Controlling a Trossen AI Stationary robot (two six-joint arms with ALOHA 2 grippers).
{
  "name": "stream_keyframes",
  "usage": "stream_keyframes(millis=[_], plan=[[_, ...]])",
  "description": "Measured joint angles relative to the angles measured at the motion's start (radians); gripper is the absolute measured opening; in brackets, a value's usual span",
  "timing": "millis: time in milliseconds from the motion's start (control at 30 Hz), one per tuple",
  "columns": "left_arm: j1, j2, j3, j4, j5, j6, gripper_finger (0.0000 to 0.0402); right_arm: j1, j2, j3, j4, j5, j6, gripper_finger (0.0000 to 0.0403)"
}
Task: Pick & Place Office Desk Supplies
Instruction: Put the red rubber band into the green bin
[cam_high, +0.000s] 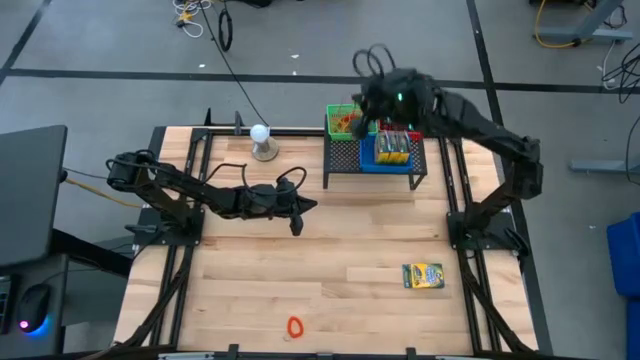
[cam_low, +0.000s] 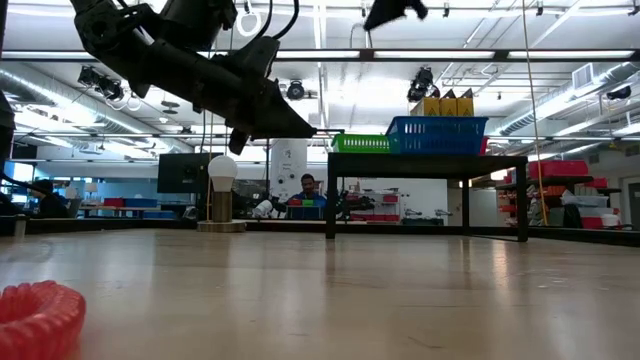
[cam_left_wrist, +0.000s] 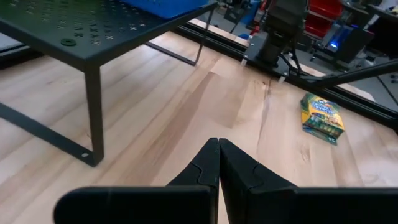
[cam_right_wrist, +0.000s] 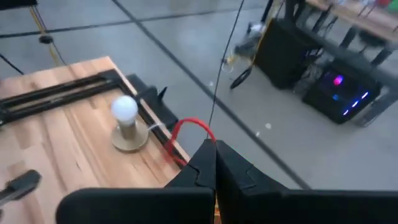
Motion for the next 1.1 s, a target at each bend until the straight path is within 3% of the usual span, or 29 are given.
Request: stream_keyframes(millis=[300, 700, 867, 1100], plan=[[0.001, 0.000, 0.000, 0.000, -0.115, -0.011, 0.0007, -0.247, 0.131, 0.000, -0.069, -0.211, -0.057, 0.0000], [0.001, 0.000, 0.000, 0.001, -0.115, -0.030, 0.0013, -0.328, 0.271, -0.002, -0.154, -0.302, -0.105, 0.0006], [0.001, 0.000, 0.000, 0.002, -0.115, -0.038, 0.0013, -0.327, 0.284, -0.002, -0.201, -0.310, -0.090, 0.0042], [0.001, 0.000, 0.000, 0.004, -0.112, -0.076, 0.0013, -0.330, 0.271, -0.002, -0.188, -0.307, -0.010, 0.0130]])
